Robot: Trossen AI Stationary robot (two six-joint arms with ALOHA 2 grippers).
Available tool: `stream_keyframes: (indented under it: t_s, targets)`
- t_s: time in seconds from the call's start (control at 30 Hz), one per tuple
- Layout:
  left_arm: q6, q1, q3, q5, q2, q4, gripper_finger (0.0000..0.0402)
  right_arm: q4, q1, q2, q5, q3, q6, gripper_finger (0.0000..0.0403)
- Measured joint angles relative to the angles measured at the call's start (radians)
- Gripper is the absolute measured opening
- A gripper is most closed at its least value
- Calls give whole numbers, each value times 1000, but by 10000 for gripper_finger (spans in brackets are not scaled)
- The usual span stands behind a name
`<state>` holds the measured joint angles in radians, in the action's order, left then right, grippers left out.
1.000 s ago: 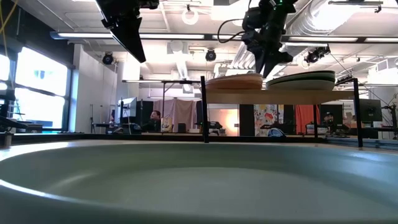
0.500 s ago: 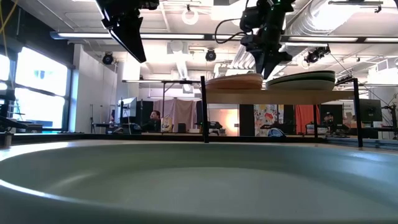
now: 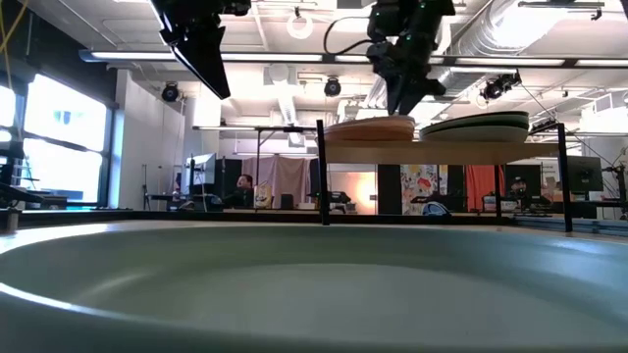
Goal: Place and stack plates onto a shelf
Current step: Stack the light pink plate on top of the light orange plate on the shelf
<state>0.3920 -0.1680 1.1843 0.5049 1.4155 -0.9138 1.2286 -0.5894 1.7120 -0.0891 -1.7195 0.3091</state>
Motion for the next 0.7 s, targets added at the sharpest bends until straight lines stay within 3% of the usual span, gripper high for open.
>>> stream_keyframes:
  t_s: [0.4,0.7]
  targets:
    - [1,0,0,-1,0,0,102,-18,-27,77,1,0,0,116]
    - [0,0,0,-1,0,0,102,-3,-53,83,64,0,28,116]
